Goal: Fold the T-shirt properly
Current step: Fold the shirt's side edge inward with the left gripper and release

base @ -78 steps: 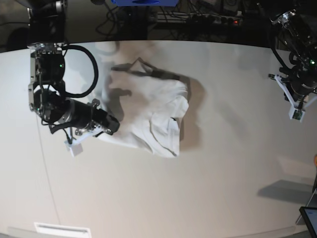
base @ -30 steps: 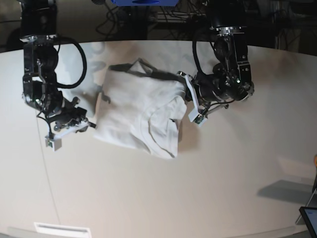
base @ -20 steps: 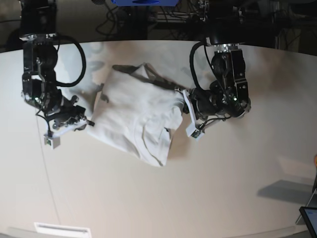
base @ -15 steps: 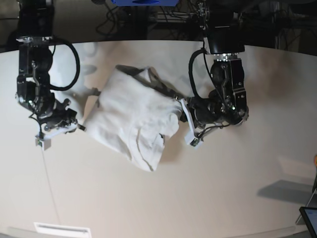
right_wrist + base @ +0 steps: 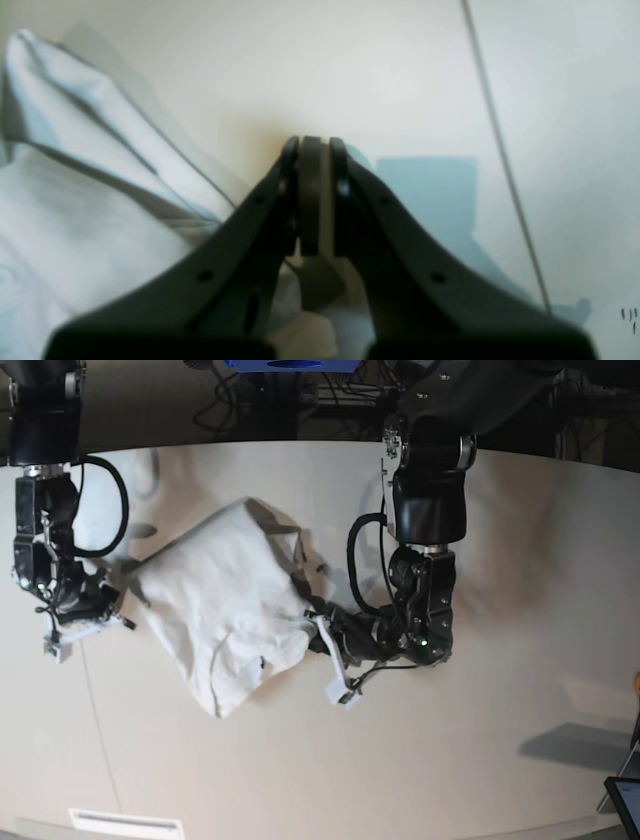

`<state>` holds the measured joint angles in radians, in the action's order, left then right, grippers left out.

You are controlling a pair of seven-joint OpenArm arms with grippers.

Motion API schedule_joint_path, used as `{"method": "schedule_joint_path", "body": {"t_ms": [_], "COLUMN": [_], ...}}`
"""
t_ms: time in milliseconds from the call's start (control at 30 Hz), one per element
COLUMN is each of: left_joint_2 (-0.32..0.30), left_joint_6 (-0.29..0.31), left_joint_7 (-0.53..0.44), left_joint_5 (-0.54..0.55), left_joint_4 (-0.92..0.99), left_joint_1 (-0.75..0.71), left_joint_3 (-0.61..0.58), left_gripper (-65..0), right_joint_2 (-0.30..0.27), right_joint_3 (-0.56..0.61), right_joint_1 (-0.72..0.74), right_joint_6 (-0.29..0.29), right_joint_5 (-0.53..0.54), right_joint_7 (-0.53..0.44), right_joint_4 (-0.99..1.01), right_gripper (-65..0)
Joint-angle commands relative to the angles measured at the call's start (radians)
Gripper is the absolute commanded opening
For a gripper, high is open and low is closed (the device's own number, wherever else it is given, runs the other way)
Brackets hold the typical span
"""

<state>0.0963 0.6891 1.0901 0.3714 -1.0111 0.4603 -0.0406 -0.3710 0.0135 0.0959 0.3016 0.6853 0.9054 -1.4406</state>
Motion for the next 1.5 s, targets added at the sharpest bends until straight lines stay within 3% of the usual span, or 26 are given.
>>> {"method": "schedule_joint_path", "body": {"t_ms": [0, 200, 433, 733, 867, 1200, 1467], "left_joint_2": [0.01, 0.041, 0.053, 0.052, 0.035, 0.024, -0.057], "left_joint_6": [0.009, 0.009, 0.009, 0.009, 0.009, 0.009, 0.009], "left_joint_7": [-0.043, -0.121, -0.144, -0.149, -0.078, -0.006, 0.141], "left_joint_5": [0.03, 0.031, 0.03, 0.03, 0.031, 0.028, 0.027], "left_joint_4": [0.005, 0.094, 0.137, 0.133, 0.123, -0.07, -0.308], "left_joint_1": [0.044, 0.11, 0.176, 0.2, 0.174, 0.048, 0.047], "left_joint_3": [-0.023, -0.077, -0.072, -0.072, -0.072, -0.072, -0.031], "left_gripper": [-65.0, -65.0, -65.0, -65.0, -65.0, -65.0, -65.0], "right_joint_2": [-0.015, -0.013, -0.009, 0.048, 0.04, 0.046, 0.046], "right_joint_3": [-0.004, -0.004, -0.005, -0.005, -0.004, -0.004, -0.004], "right_joint_1": [0.017, -0.02, -0.097, -0.127, -0.12, -0.106, -0.109], "right_joint_6": [-0.002, -0.002, -0.002, 0.003, 0.003, 0.003, 0.003], "right_joint_5": [0.006, 0.006, 0.007, 0.007, 0.007, 0.007, 0.007], "right_joint_7": [-0.012, -0.012, -0.01, -0.001, -0.001, -0.002, -0.002], "right_joint_4": [-0.002, -0.005, -0.084, -0.139, -0.136, -0.134, -0.134], "right_gripper": [-62.0, -62.0, -62.0, -62.0, -62.0, -62.0, -62.0]}}
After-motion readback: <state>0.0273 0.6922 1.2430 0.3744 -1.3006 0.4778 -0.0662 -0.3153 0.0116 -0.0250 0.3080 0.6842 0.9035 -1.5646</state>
